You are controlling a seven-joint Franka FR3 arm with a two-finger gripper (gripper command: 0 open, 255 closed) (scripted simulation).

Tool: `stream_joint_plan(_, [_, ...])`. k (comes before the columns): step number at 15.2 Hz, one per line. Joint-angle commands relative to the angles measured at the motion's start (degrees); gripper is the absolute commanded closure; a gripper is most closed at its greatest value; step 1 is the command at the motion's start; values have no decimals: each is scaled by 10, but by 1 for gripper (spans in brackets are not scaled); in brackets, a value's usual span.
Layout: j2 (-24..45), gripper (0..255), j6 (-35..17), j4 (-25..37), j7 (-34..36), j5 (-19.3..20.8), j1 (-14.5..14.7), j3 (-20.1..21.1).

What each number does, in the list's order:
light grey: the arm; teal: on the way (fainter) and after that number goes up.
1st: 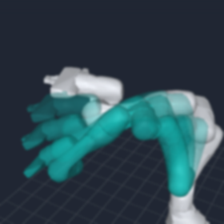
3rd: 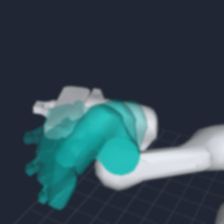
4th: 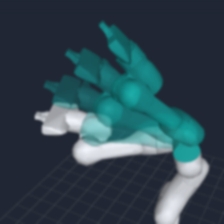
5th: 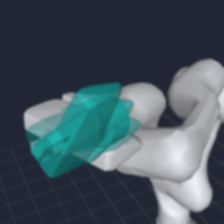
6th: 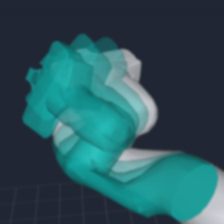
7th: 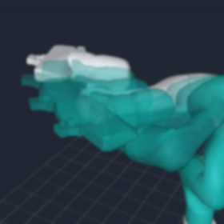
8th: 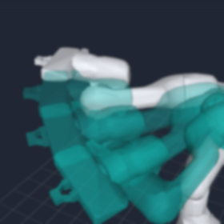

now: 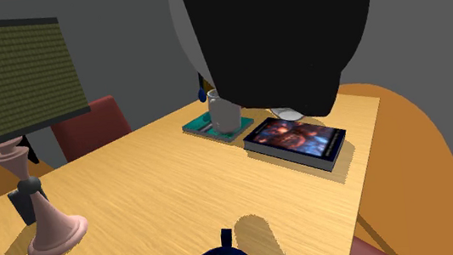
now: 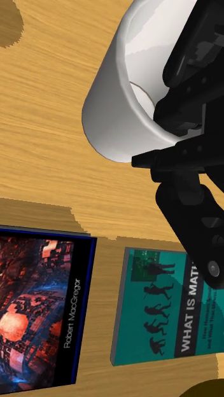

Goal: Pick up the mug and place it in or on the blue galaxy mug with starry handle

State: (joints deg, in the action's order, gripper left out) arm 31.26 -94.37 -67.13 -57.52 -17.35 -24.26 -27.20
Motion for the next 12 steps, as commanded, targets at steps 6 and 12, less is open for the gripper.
stream_joint_plan(6, [-92, 255, -21, -107, 16, 34, 46, -11])
stream_joint_plan(12, [-256, 255, -82, -309, 75, 108, 118, -10])
